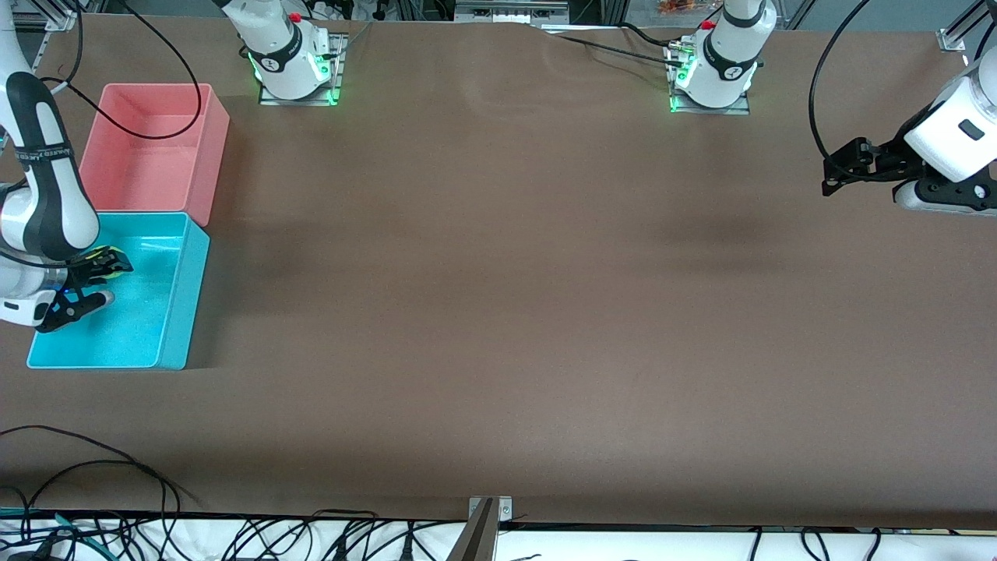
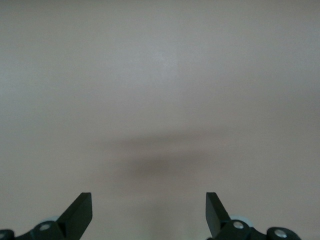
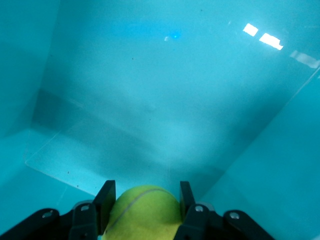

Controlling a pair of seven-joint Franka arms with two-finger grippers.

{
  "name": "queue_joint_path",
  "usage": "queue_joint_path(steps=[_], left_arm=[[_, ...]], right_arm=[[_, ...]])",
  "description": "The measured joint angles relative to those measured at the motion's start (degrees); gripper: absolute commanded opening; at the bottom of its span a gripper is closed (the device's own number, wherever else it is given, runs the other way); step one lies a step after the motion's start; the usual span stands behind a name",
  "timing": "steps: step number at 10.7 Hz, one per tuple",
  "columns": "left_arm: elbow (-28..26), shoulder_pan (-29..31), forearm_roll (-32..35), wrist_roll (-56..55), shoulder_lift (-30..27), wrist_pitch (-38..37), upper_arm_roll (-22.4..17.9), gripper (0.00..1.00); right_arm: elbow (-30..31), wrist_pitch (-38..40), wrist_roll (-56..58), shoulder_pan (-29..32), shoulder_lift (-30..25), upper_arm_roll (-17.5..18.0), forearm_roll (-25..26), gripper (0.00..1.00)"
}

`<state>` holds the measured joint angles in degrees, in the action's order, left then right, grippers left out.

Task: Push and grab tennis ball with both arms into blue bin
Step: 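Lower the ball into the cyan bin and open the right gripper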

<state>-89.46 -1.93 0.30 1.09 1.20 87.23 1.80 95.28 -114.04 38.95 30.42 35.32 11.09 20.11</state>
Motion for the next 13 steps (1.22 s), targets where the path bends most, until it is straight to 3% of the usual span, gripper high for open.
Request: queue_joint_path(steps=[4, 5, 8, 9, 11, 13], left_arm=[[0.00, 0.00, 0.00, 0.00, 0.02, -0.08, 0.00, 1.00], [0.00, 0.00, 0.00, 0.00, 0.04, -0.11, -0.01, 1.00], [0.00, -0.10, 0.00, 0.00, 0.04, -0.11, 0.01, 1.00], [0.00, -0.28, 0.00, 0.00, 0.04, -0.11, 0.02, 1.00], [0.00, -0.40, 0.00, 0.00, 0.04, -0.11, 0.13, 1.00], [0.00, -0.40, 0.00, 0.00, 0.04, -0.11, 0.28, 1.00]], right_arm=[[0.00, -0.34, 0.01, 0.81, 1.03, 0.00, 0.00, 0.21], [0.00, -0.59, 0.01, 1.13, 1.46, 0.00, 0.00, 0.26], [0.00, -1.02, 0.01, 1.72, 2.20, 0.00, -0.01, 0.29], [0.00, -1.32, 0.01, 1.86, 2.40, 0.00, -0.01, 0.39], [0.00, -1.61, 0.01, 2.56, 2.71, 0.00, -0.01, 1.00], [0.00, -1.77, 0.00, 2.97, 2.89, 0.03, -0.14, 1.00]])
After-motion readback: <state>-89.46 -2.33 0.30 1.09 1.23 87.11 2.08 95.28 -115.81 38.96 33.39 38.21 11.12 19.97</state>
